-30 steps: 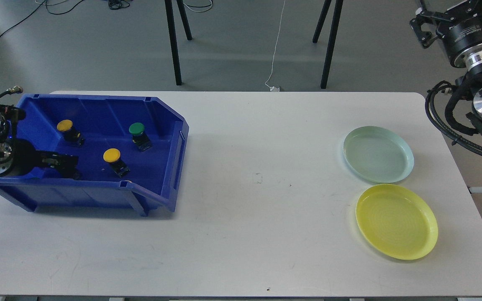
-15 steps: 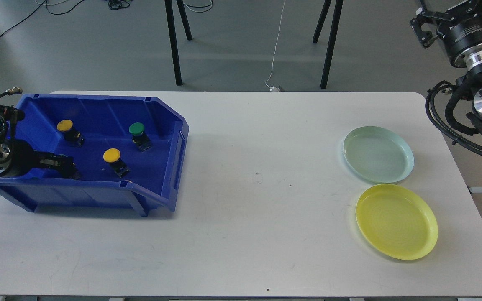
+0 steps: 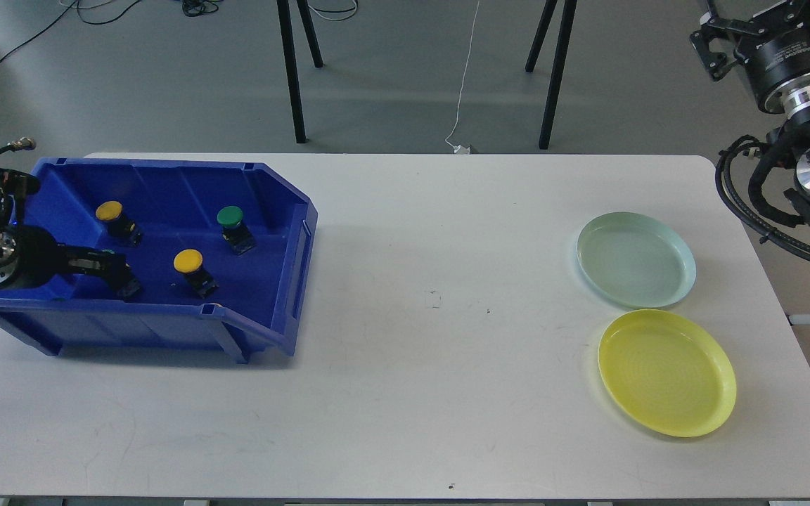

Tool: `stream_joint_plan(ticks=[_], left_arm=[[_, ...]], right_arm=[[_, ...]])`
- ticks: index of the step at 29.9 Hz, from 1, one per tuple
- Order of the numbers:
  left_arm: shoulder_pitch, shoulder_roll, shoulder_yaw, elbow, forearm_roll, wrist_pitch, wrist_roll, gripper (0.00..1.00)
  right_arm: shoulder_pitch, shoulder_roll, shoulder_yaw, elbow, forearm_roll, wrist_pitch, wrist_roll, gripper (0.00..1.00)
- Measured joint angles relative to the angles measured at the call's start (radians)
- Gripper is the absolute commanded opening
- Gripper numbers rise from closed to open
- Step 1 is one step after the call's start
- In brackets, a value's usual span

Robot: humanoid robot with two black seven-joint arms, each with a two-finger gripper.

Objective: Pass button and place on color plate
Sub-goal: 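Lift the green-topped button out of the bin with the left gripper, then pass the green-topped button from the left gripper to the right gripper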

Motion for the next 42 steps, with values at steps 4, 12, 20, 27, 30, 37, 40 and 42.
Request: stream_joint_plan(ticks=[4, 12, 20, 27, 30, 37, 40, 42], left_arm=[[-0.068, 0.066, -0.018, -0.033, -0.008, 0.0, -0.044, 0.29], [-0.118, 0.257, -0.145, -0.12, -0.073, 0.0, -0.159, 0.29], [-0.119, 0.22, -0.341, -0.16, -0.366, 0.0, -0.147, 0.29], [-0.116, 0.002, -0.381, -0.192, -0.745, 0.0, 0.004, 0.29], [-0.107, -0.097, -0.381, -0.192, -0.795, 0.0, 0.014, 0.29], [-0.103, -0.297, -0.383, -0.145, -0.811, 0.0, 0.018, 0.29], [-0.102, -0.361, -0.383, -0.109, -0.812, 0.0, 0.022, 0.29], [-0.101, -0.396, -0.383, -0.091, -0.812, 0.0, 0.028, 0.29]], right_arm=[[0.001, -0.005, 0.0, 0.004, 0.0, 0.0, 0.0, 0.99], [0.004, -0.029, -0.006, 0.011, -0.004, 0.005, -0.001, 0.99], [-0.015, -0.062, -0.018, 0.108, -0.153, 0.005, 0.017, 0.98], [-0.059, -0.063, -0.018, 0.233, -0.384, 0.0, 0.1, 0.96], [-0.081, -0.058, -0.018, 0.286, -0.519, -0.033, 0.16, 0.95], [-0.138, -0.008, -0.021, 0.365, -0.776, -0.108, 0.197, 0.95], [-0.166, 0.024, -0.022, 0.401, -0.853, -0.14, 0.197, 0.95], [-0.185, 0.051, -0.024, 0.423, -0.916, -0.161, 0.197, 0.94]])
